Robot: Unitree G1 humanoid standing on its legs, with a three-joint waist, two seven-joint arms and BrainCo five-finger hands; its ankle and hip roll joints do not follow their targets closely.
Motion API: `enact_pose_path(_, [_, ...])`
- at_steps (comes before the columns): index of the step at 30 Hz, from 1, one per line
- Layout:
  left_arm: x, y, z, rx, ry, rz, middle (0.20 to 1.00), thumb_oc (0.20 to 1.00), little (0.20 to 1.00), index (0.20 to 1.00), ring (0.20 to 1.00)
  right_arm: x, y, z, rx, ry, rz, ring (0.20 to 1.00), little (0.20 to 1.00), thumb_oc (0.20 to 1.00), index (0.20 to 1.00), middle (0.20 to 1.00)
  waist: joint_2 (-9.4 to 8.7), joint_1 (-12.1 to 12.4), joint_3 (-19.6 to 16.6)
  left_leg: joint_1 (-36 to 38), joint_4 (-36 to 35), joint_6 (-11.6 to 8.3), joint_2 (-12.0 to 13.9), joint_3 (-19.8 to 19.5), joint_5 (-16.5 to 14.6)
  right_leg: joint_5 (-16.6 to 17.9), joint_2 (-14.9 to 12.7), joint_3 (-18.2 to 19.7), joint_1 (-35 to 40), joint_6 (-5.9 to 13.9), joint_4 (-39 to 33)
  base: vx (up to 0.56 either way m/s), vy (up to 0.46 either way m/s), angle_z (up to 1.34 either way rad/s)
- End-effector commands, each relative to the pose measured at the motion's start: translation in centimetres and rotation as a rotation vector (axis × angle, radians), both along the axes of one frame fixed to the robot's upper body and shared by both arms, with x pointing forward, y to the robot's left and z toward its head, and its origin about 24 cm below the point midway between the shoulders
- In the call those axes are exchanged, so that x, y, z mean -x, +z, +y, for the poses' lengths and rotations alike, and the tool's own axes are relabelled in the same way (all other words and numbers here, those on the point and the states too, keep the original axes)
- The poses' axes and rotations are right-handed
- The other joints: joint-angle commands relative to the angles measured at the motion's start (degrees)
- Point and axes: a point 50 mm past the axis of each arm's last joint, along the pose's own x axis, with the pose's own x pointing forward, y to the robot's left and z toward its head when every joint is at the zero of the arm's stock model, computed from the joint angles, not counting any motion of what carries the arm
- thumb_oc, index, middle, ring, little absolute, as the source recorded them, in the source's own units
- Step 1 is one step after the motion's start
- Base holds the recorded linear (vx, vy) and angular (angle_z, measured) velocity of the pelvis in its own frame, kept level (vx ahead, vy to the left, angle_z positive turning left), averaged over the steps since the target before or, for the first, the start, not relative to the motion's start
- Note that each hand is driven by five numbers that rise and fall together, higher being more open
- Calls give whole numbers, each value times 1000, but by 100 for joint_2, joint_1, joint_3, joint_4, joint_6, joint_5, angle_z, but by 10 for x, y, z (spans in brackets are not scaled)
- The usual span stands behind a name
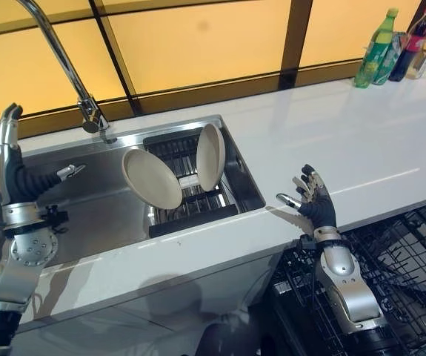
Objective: Pick up plates and place into dishwasher.
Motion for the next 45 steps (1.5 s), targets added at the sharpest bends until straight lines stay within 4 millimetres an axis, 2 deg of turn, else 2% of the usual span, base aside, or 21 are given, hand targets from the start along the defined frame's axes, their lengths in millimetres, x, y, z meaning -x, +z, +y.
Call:
enact_pose_path(1, [-11, 29, 5, -137, 61, -65, 1000, 1000, 1000, 1000, 1000, -5, 21, -3, 23, 22, -87, 1000, 1000, 1000, 1000, 1000, 0, -159, 91, -574, 405, 401, -548, -36, 76, -594, -36, -28, -254, 108, 913, 81, 108, -1])
enact_pose_path(3, [-16, 33, 6, -228, 93, -56, 1000, 1000, 1000, 1000, 1000, -6, 20, -6, 31, 21, -78, 1000, 1000, 1000, 1000, 1000, 32, -203, 133, -599, 456, 409, -562, -17, 53, -582, -79, -1, -257, 136, 916, 69, 91, 1])
enact_pose_path(7, [-31, 50, 6, -527, 211, -33, 1000, 1000, 1000, 1000, 1000, -11, 29, -10, 52, 30, -92, 1000, 1000, 1000, 1000, 1000, 85, -357, 305, -809, 627, 420, -590, 47, 16, -533, -148, 87, -398, 189, 942, -39, 71, -1])
enact_pose_path(10, [-40, 54, 9, -721, 269, 15, 1000, 1000, 1000, 1000, 1000, -11, 30, -14, 69, 40, -97, 1000, 1000, 1000, 1000, 1000, 149, -460, 380, -888, 664, 435, -613, 121, 18, -504, -177, 143, -439, 209, 921, -14, 85, -4])
enact_pose_path(12, [-43, 49, 11, -804, 276, 66, 1000, 1000, 1000, 1000, 1000, -9, 30, -19, 88, 41, -89, 1000, 1000, 1000, 1000, 1000, 218, -514, 382, -875, 647, 438, -639, 173, 27, -493, -204, 176, -413, 221, 881, 48, 135, -8])
enact_pose_path(18, [-40, 13, 19, -951, 268, 249, 1000, 1000, 1000, 1000, 1000, 2, 29, -35, 159, 47, -59, 1000, 1000, 1000, 1000, 1000, 460, -655, 307, -702, 521, 442, -756, 307, 68, -477, -297, 269, -270, 250, 754, 77, 155, -8])
enact_pose_path(25, [-24, -36, 38, -967, 284, 394, 1000, 1000, 1000, 1000, 1000, 15, 24, -51, 226, 48, 15, 1000, 1000, 1000, 1000, 1000, 664, -741, 100, -437, 423, 444, -879, 357, 96, -517, -407, 285, -89, 267, 764, 139, 146, -4])
enact_pose_path(30, [-14, -66, 40, -951, 287, 453, 1000, 1000, 1000, 1000, 1000, 22, 23, -58, 261, 51, 59, 1000, 1000, 1000, 1000, 1000, 774, -809, -5, -338, 417, 451, -985, 347, 121, -559, -478, 285, -51, 268, 872, 112, 131, 2])
enact_pose_path(34, [-8, -71, 44, -899, 343, 384, 1000, 1000, 1000, 1000, 1000, 28, 21, -63, 267, 52, 90, 1000, 1000, 1000, 1000, 1000, 830, -839, -88, -257, 392, 456, -1044, 332, 138, -590, -523, 263, 8, 259, 917, 84, 83, 3])
enact_pose_path(39, [-1, -64, 42, -862, 375, 234, 1000, 1000, 1000, 1000, 1000, 34, 16, -66, 274, 59, 118, 1000, 1000, 1000, 1000, 1000, 891, -852, -166, -159, 352, 449, -1094, 297, 199, -558, -565, 205, 97, 247, 942, 52, 61, 5])
enact_pose_path(42, [0, -57, 33, -863, 348, 160, 1000, 1000, 1000, 1000, 1000, 39, 15, -68, 277, 52, 137, 1000, 1000, 1000, 1000, 1000, 925, -843, -215, -78, 331, 463, -1125, 279, 206, -569, -603, 174, 152, 243, 984, 67, 48, 4])
enact_pose_path(45, [1, -58, 25, -884, 319, 166, 1000, 1000, 1000, 1000, 1000, 43, 16, -71, 282, 47, 148, 1000, 1000, 1000, 1000, 1000, 948, -857, -225, -8, 322, 476, -1154, 255, 204, -582, -619, 160, 206, 237, 1010, 50, 33, 6])
